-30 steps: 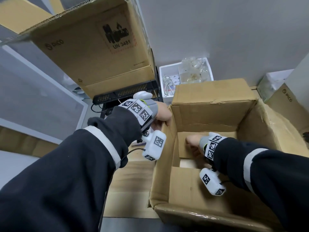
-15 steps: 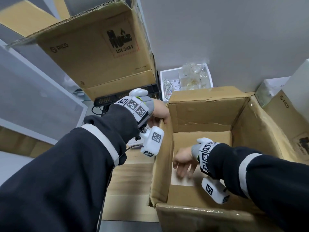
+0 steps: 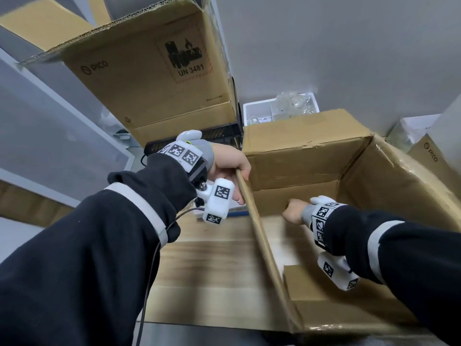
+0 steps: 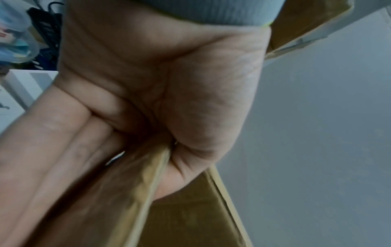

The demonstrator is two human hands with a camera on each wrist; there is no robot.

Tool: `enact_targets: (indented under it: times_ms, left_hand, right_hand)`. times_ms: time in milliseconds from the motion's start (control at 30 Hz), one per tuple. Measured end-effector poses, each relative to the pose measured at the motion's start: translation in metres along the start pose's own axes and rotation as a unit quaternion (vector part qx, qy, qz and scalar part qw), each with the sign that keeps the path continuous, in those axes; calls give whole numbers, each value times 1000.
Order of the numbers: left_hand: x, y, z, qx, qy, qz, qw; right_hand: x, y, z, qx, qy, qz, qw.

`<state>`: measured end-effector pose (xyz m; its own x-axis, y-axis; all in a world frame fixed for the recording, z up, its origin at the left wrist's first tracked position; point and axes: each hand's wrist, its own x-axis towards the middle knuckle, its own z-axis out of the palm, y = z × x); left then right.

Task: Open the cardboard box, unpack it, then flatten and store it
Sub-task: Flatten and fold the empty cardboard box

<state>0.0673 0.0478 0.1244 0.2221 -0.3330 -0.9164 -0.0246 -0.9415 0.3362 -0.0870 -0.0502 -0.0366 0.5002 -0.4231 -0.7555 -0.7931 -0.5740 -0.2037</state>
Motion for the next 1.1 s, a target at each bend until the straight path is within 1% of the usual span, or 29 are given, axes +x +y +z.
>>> enact_targets:
  times_ms: [100,200,300,400,433,467,600,667,733,800,867,900,933,1000,1033,1100]
  left_hand:
    - [-4,0,-6,-67,-6,-6,998]
    - [-6,2,-7,-99,-12,-2,995]
    - [-6,5,-8,-105,-1,1,994]
    - [-3,5,-10,-109,15,7,994]
    - [-2,4,-10,-106,15,9,994]
    - [-1,3,-11,-106,18,9,994]
    - [4,0,-12,-108,25,10,994]
    - [9,-2,-13,-119,36,5,992]
    - [15,-3,-11,-142,48,5,989]
    - [24,-6,-8,-171,64,6,983]
    - [29,-7,-3,-183,74,10,980]
    - [31,-8,-1,-190,74,13,979]
    - [33,-8,0,-199,72,17,977]
    - [35,-7,1,-208,67,27,976]
    - [35,-7,1,-211,61,31,975]
    - [36,-9,1,-223,48,37,973]
  right_hand:
    - [-2,4,-8,-4,7,-2,1000]
    - [-11,1,-19,0,-47,-24,999]
    - [-20,1,-32,0,-90,-38,995]
    - [-30,1,-49,-72,-77,-66,992]
    - [-34,1,-55,-88,-67,-75,991]
    - [-37,1,-61,-94,-71,-82,990]
    - [-49,10,-89,-17,-148,-58,987]
    - [-56,17,-107,-8,-152,-54,987]
    - [-67,20,-128,19,-137,-61,989]
    - [-77,19,-149,62,-108,-89,988]
    - [-84,15,-166,98,-45,-137,985]
    - [-88,11,-171,95,-9,-166,981]
    - [-92,9,-175,72,23,-188,979]
    - [-97,5,-176,-36,63,-195,978]
    - [-98,3,-173,-89,61,-187,976]
    - [-93,0,-164,-148,34,-175,973]
